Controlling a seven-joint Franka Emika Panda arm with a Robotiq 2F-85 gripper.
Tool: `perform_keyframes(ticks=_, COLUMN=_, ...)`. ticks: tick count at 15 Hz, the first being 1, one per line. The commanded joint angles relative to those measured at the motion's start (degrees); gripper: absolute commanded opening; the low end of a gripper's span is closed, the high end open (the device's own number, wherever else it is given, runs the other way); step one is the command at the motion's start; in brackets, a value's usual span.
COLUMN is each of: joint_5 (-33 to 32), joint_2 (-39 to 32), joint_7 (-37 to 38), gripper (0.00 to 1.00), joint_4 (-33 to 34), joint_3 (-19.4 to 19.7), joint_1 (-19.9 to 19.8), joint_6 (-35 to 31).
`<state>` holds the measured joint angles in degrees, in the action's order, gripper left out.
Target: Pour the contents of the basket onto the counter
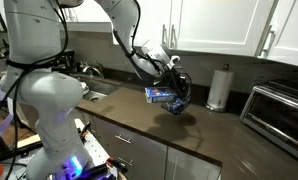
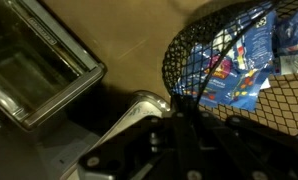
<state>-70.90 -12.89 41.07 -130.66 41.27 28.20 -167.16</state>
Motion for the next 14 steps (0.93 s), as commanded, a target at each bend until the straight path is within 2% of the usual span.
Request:
perform_keyframes(ticks=1, joint_5=-12.03, joint_2=-0.81, joint_7=15.50, gripper=0.05, joint_4=3.04, joint_3=4.17, joint_1=7.06, joint_6=7.41)
perform_keyframes(ticks=5, joint_5=-24.91, joint_2=-0.30, joint_7=33.28, gripper=0.05, joint_4=0.51, joint_3=3.59, joint_1=12.50, joint_6=21.42)
perform_keyframes(ticks=6, joint_5=-28.38, joint_2=1.59, joint_7=36.41, gripper=0.05, joint_4=-0.64, joint_3=-7.75, joint_1=3.49, joint_6=27.84)
perform_keyframes(ticks=7, joint_5=-30.42, joint_2=1.59, joint_7=39.65, gripper=0.05, joint_4=-1.61, joint_3=-10.60, joint_1=2.27, joint_6=32.25)
perform_keyframes(ticks=11, joint_5=-30.26, joint_2=-0.19, joint_7=44.19, gripper=0.05, joint_4=-3.98, joint_3=-28.75, joint_1=-9.77, joint_6=48.53)
perform_keyframes(ticks=14, joint_5=-30.09, joint_2=-1.55, joint_7=45.74, gripper=0.05, joint_4=-4.47, joint_3=-36.20, joint_1=-14.64, joint_6=56.55)
